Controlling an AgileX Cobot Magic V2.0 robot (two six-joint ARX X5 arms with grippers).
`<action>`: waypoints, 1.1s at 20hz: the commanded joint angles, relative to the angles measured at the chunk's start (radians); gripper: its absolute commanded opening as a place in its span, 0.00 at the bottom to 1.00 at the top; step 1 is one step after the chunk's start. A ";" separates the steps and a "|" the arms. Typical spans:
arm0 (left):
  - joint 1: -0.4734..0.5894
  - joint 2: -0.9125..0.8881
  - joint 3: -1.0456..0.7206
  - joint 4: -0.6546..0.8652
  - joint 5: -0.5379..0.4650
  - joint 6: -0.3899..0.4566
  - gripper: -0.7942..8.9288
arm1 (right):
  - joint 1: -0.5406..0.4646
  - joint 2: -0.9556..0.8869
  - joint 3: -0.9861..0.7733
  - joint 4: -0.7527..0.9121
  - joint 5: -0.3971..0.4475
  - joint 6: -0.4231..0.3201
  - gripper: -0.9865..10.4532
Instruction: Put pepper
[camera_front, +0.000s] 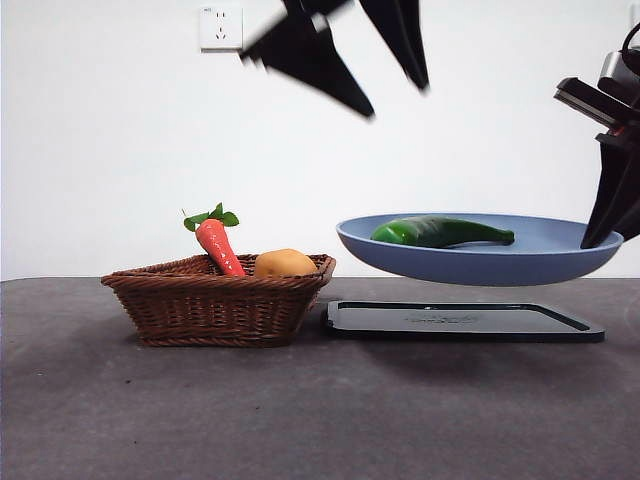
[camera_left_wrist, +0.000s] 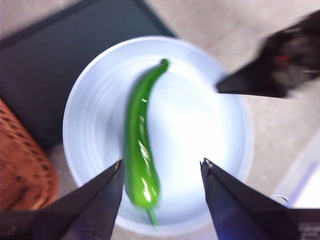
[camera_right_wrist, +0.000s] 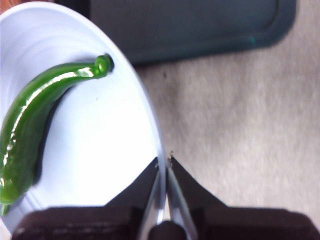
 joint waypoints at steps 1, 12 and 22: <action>-0.011 -0.076 0.019 -0.028 -0.004 0.063 0.36 | -0.016 0.021 0.041 0.021 0.031 0.035 0.09; -0.010 -0.425 0.019 -0.130 -0.062 0.127 0.36 | -0.062 0.445 0.391 0.025 0.043 0.068 0.09; -0.010 -0.438 0.019 -0.157 -0.085 0.121 0.36 | -0.063 0.667 0.506 0.077 0.043 0.068 0.09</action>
